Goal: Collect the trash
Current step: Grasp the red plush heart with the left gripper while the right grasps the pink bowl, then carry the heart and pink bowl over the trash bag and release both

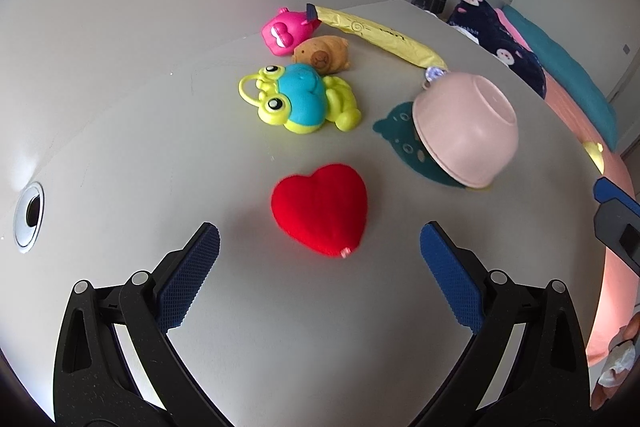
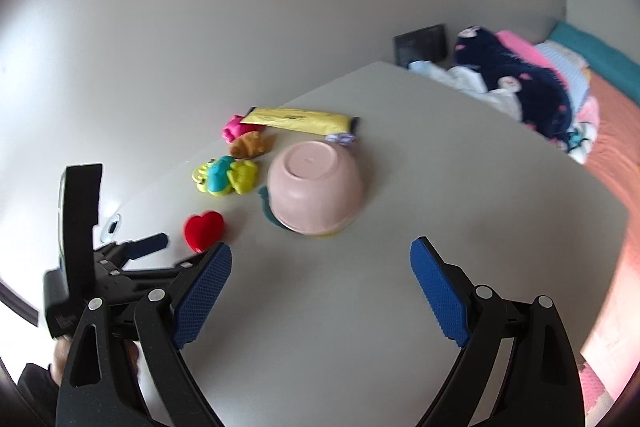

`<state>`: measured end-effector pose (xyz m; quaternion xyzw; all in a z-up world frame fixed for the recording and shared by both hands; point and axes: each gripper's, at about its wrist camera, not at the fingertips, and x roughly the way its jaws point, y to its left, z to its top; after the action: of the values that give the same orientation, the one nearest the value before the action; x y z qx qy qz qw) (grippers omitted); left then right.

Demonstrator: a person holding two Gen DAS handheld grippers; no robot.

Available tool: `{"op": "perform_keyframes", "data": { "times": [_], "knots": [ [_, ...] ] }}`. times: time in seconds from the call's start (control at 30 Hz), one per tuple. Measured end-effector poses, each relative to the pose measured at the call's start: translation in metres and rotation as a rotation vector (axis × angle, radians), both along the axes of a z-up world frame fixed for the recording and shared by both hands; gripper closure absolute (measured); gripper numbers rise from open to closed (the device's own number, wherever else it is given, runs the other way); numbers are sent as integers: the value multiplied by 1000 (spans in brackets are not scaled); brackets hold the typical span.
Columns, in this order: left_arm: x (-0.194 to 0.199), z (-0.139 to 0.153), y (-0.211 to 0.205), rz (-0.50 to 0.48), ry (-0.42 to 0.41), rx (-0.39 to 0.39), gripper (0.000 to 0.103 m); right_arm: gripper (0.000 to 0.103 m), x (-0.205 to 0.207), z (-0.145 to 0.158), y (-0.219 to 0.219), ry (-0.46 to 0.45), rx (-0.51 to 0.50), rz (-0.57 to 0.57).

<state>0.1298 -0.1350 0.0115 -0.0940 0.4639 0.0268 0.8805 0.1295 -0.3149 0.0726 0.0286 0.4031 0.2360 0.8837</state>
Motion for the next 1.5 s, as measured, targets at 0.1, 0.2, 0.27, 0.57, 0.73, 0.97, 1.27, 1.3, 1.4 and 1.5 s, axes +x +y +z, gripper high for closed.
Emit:
{"op": "perform_keyframes", "data": {
  "times": [0.1,0.2,0.27,0.57,0.73,0.97,1.27,1.3,1.4,1.5],
  "knots": [
    [6,-1,5,14,-7,-1,17,12,13,0,14,-4,2,21],
    [10,0,9,18,-20,2,38,12,28,-3,24,4,5,17],
    [12,0,9,11,-27,15,47,12,37,-6,28,10,7,12],
    [14,-1,7,-9,-62,54,55,12,71,-30,45,30,-57,-11],
    [14,0,10,-12,-63,42,55,12,86,-43,55,35,-99,-18],
    [16,0,10,-9,-64,33,55,17,91,-53,60,57,-114,-5],
    [12,13,10,-2,-81,9,56,18,71,-12,43,-20,-44,0],
    [11,16,8,-6,-85,9,56,18,69,-8,40,-24,-38,-2],
    [8,25,0,-22,-97,13,56,18,60,1,29,-31,-20,-11],
    [5,32,-10,-33,-111,11,56,18,49,6,16,-30,-5,-27]
  ]
}}
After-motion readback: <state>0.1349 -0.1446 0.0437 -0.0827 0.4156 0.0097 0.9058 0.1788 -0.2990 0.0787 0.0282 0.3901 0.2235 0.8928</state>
